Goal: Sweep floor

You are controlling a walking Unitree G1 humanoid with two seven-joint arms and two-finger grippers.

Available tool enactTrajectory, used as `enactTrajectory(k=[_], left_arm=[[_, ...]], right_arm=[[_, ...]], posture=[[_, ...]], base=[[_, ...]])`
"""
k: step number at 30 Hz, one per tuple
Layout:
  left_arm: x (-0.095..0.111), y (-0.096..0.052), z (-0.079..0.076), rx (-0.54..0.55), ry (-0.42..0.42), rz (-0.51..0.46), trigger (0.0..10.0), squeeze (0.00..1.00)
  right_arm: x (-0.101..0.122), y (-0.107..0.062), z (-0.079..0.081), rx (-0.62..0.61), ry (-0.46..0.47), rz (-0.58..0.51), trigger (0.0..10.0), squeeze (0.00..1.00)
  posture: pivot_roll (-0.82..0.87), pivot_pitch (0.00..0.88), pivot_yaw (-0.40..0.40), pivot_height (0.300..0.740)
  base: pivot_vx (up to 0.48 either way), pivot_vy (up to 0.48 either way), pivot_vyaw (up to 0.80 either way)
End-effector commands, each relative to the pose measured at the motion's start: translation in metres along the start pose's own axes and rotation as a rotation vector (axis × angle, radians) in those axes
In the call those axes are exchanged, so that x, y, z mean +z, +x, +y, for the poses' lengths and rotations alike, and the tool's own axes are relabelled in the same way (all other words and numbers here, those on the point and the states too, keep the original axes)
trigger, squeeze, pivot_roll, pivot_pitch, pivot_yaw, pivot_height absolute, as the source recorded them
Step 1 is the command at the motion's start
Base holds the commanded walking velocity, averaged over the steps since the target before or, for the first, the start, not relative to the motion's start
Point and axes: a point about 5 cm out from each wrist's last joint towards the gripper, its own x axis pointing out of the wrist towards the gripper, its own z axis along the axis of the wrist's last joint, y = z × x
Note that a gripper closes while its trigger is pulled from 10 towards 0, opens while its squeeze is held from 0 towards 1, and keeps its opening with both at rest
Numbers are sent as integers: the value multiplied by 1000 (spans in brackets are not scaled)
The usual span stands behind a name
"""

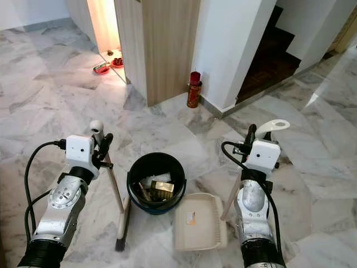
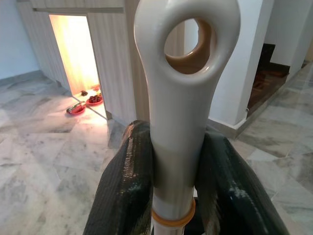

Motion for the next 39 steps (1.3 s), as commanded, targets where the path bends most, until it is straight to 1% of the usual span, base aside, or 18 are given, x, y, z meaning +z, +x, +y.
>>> enactTrajectory(k=[1,15,22,39], left_arm=[[5,1,-1,-5,2,-32,10000,0],[8,2,-1,-7,5,-42,10000,0],[8,2,-2,-6,2,-43,10000,0],[9,1,-5,-5,-12,-59,10000,0]], right_arm=[[7,4,1,-10,27,-39,10000,0],[5,4,5,13,45,-25,10000,0],[4,5,5,23,44,-16,10000,0],[2,6,6,30,51,-7,10000,0]], posture=[[191,96,-82,740],[201,110,-82,740],[201,113,-88,740],[200,91,-95,740]], base=[[0,0,0],[-272,0,0],[-294,0,0],[0,0,0]])
